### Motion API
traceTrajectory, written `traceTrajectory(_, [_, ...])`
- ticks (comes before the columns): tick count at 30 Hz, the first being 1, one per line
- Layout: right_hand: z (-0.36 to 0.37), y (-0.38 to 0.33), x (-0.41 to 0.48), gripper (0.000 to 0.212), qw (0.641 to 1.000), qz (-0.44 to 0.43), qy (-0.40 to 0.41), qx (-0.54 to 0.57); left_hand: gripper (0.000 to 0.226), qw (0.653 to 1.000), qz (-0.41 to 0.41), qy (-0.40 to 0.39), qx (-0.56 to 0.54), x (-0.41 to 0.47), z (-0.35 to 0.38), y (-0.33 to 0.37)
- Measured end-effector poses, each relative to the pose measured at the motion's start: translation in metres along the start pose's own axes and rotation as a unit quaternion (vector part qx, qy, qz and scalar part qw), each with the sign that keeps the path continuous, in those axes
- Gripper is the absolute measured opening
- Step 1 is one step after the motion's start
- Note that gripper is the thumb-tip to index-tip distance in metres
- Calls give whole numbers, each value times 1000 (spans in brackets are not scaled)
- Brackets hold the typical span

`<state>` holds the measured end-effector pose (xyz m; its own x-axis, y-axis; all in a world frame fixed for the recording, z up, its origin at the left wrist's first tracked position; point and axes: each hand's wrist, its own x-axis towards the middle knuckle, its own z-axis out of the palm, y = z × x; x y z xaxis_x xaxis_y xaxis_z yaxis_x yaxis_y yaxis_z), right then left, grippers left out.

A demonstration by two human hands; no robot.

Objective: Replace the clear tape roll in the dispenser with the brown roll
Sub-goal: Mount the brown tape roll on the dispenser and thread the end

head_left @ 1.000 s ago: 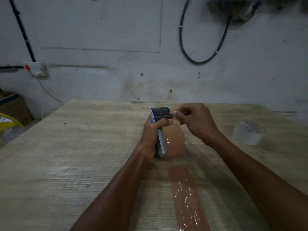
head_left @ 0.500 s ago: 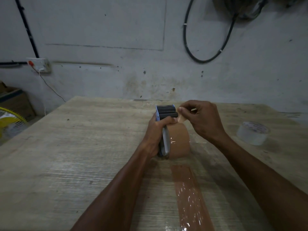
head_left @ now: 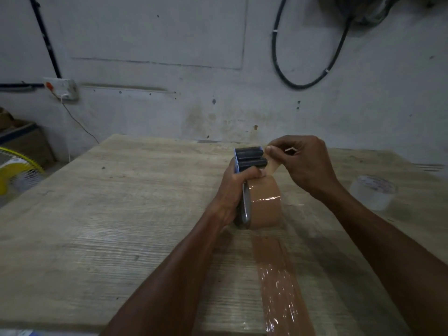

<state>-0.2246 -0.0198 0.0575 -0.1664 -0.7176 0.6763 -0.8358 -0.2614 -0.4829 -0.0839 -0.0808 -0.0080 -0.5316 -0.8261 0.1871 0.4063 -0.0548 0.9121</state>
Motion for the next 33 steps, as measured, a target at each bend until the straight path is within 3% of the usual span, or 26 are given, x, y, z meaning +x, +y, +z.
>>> traceTrajectory(6, [-2,1,2,10,1000,14,-21,16,73,1000,8,2,10,-2,1,-2])
traceTrajectory(14, [-1,-3,8,10,998,-21,-33,-47,59,999,-39,-5,-2,1,-2,-2])
traceTrajectory(17, [1,-2,8,7,1000,18,-16,-17,53,999,-41,-4,-6,-1,-1,-1])
traceTrajectory(22, [5,5,5,7,980,147,-12,136,57,999,-46,1,-2,1,-1,-4])
traceTrajectory(33, [-10,7,10,11,966,181,-103,153,56,999,-39,14,-10,3,2,-4])
